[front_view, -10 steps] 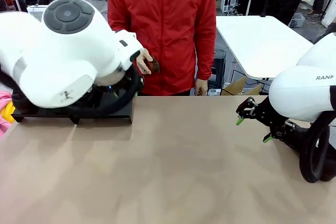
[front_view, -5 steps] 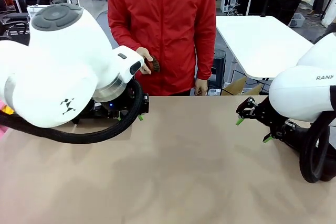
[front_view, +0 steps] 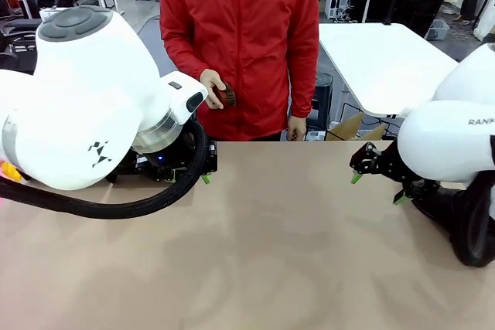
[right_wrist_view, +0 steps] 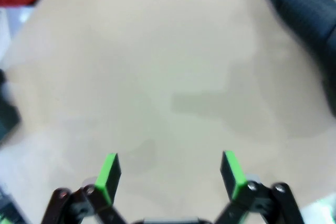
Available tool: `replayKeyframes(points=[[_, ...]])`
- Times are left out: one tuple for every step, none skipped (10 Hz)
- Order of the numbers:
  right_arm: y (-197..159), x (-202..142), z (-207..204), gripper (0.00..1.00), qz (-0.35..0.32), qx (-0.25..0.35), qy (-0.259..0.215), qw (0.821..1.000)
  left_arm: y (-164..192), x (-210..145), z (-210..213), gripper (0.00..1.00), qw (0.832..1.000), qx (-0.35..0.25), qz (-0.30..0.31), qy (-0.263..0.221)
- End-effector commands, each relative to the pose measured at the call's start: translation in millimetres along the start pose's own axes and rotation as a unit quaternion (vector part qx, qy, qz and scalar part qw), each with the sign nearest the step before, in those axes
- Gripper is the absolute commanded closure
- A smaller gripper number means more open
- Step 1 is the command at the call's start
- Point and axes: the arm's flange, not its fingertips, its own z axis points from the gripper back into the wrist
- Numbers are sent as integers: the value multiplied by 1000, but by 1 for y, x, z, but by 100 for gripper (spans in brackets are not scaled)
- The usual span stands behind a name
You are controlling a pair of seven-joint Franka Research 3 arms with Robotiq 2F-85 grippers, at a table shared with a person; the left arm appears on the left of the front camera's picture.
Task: Organize the shoes by placing them on the stand.
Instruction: Pick up one Shoe and place it in the middle of the table.
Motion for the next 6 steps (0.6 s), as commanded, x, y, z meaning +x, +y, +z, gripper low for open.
replayKeyframes(points=[[-10,9,40,0,127,-18,-28,991,0,2,1,43,1000,6,-1,-9],[-19,10,54,0,167,-21,-15,986,0,2,1,43,1000,6,-1,-9],[-26,12,64,0,187,-21,8,982,0,2,1,43,1000,6,-1,-9],[-33,13,68,0,206,-24,39,978,0,2,1,43,1000,6,-1,-9],[-38,15,62,0,238,-35,86,967,0,2,1,43,1000,6,-1,-9],[-32,16,51,0,249,-62,106,961,0,2,1,43,1000,6,-1,-9]])
